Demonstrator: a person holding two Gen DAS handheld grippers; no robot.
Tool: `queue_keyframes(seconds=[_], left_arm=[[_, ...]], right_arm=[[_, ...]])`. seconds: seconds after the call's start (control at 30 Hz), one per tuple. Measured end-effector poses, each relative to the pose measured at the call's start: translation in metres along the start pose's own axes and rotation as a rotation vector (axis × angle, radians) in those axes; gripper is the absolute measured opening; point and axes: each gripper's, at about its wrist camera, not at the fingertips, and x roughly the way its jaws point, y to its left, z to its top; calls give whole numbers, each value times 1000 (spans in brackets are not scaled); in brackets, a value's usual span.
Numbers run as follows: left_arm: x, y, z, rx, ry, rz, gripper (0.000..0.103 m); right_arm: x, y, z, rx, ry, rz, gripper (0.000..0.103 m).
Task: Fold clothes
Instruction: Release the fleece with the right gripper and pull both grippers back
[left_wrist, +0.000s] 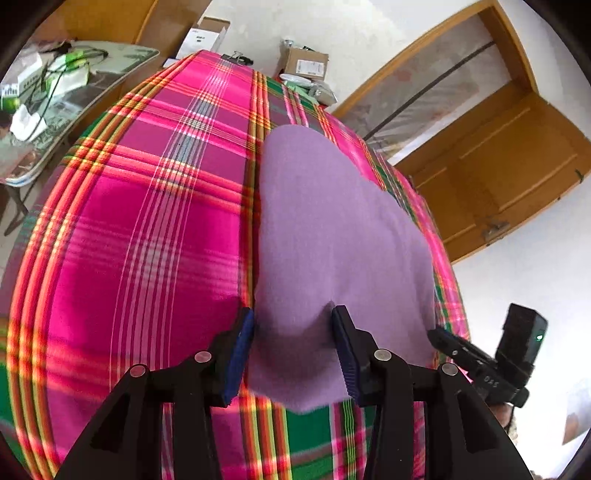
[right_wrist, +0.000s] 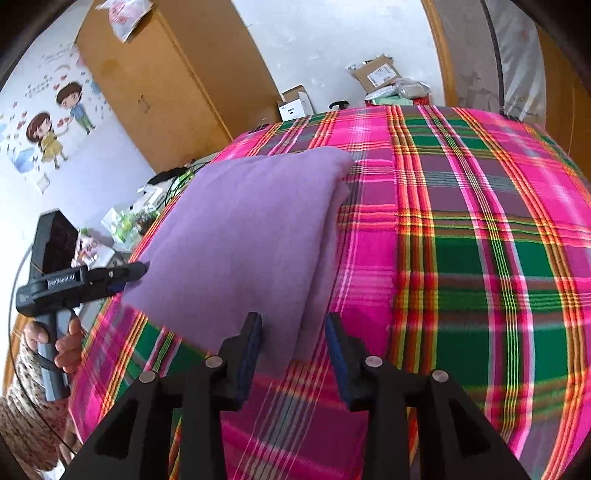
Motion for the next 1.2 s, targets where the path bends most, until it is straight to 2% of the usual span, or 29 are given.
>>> queue_keyframes(seconds=[0.4, 0.53, 0.63, 0.77, 0.87, 1.07, 1.2], left_arm=[[-20, -26, -38, 63, -16, 54, 44], [-15, -40, -43, 109, -22, 103, 44], [-11, -45, -50, 108, -14, 102, 44], [-10, -56, -60, 148, -59, 185, 44], [-9, -61, -63, 157, -91, 214, 44], [4, -71, -68, 214, -94, 304, 44], [9, -74, -70, 248, -95, 344, 44]], right_arm=[[-1, 37, -37, -44, 50, -56, 37], [1, 53, -45, -70, 45, -103, 37], [3, 61, -49, -71, 35, -129, 40], [6, 69, -49, -69, 12, -176, 46], [10, 73, -48, -75, 4, -207, 49], [17, 79, -44, -94, 2, -254, 51], [22, 85, -43, -125, 11, -272, 57]])
